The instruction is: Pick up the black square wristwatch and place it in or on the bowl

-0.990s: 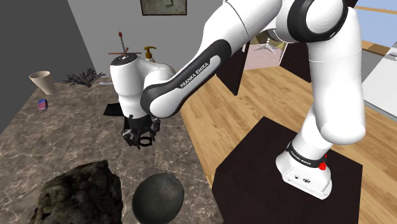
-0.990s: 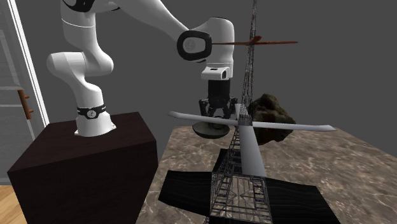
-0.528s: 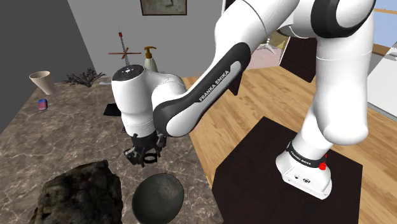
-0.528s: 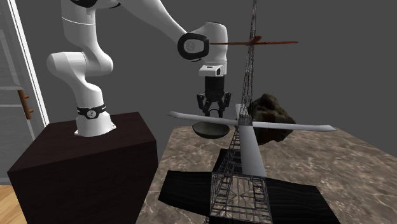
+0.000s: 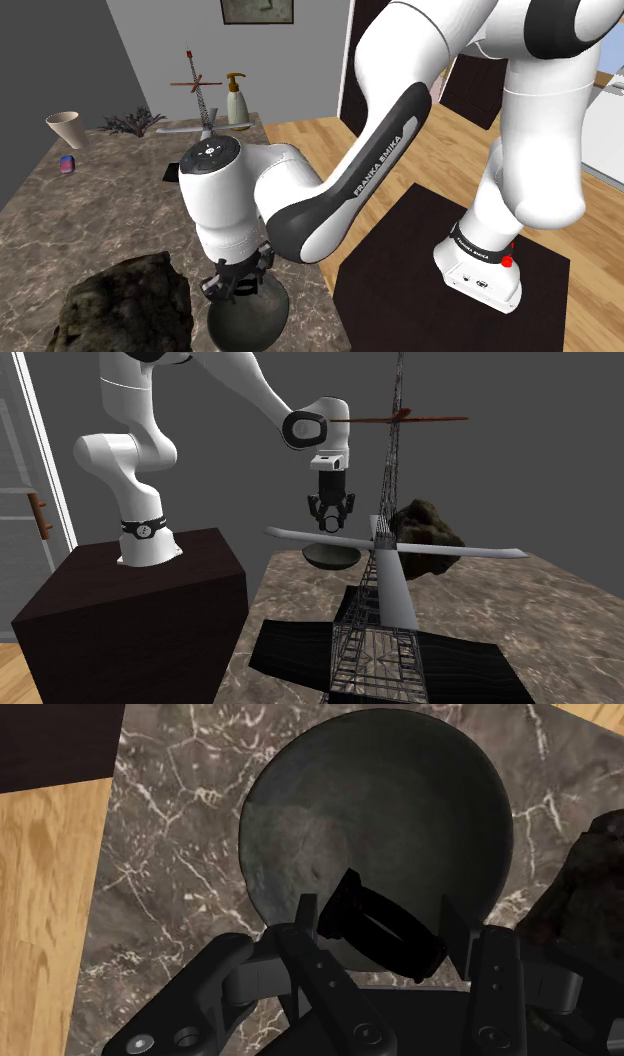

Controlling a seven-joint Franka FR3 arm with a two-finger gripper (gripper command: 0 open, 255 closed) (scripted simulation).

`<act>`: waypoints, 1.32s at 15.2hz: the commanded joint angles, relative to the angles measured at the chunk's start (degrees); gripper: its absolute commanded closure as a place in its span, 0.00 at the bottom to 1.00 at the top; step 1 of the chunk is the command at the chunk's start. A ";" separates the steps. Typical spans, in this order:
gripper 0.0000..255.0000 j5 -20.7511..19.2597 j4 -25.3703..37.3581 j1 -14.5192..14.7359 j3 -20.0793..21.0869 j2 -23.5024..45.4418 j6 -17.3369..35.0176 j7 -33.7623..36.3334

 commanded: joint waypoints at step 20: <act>0.00 -5.81 -0.76 3.31 -3.67 6.77 6.54 4.53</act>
